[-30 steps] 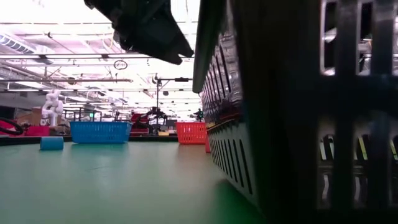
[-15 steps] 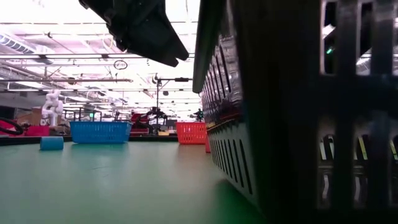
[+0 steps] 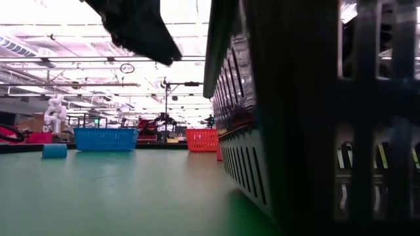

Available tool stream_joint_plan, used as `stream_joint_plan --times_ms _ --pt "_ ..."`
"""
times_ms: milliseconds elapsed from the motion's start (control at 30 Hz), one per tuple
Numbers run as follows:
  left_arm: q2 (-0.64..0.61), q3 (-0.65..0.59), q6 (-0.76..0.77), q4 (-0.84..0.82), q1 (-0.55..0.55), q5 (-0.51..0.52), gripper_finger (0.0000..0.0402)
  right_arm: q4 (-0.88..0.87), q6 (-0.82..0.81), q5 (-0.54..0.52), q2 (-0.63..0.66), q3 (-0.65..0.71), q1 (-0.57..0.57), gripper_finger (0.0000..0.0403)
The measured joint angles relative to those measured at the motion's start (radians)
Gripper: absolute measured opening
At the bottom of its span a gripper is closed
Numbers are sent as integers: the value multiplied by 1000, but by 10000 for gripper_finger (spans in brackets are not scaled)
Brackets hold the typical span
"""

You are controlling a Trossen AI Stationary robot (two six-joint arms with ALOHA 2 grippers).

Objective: Sort & place blocks by color
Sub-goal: Put the top red block into the black bin

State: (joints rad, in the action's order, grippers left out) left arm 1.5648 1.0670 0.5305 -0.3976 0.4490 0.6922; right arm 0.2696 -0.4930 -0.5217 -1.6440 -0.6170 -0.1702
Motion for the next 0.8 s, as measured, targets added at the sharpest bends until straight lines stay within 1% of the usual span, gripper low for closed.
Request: stream_joint_plan --times_ms 100,200,267,367,500,533,700,800 --pt "-62 1 23 -80 -2 10 241 19 34 1 -37 0 7 250" --pt "-125 1 29 -130 -3 44 241 24 33 -1 -63 -1 13 242" --pt "-166 0 29 -172 -4 54 241 26 22 -2 -74 -2 14 229" --pt "-231 0 29 -215 -6 61 241 22 1 -2 -80 -2 13 195" --pt "-311 0 29 -275 -6 64 241 23 -48 25 -78 -2 11 126" --pt "-327 0 29 -284 -6 64 241 24 -61 26 -78 -2 11 115" --pt "-374 0 29 -325 -6 64 241 35 -93 44 -76 -2 12 115" --pt "-377 0 27 -351 -6 63 241 65 -89 105 -55 2 17 115"
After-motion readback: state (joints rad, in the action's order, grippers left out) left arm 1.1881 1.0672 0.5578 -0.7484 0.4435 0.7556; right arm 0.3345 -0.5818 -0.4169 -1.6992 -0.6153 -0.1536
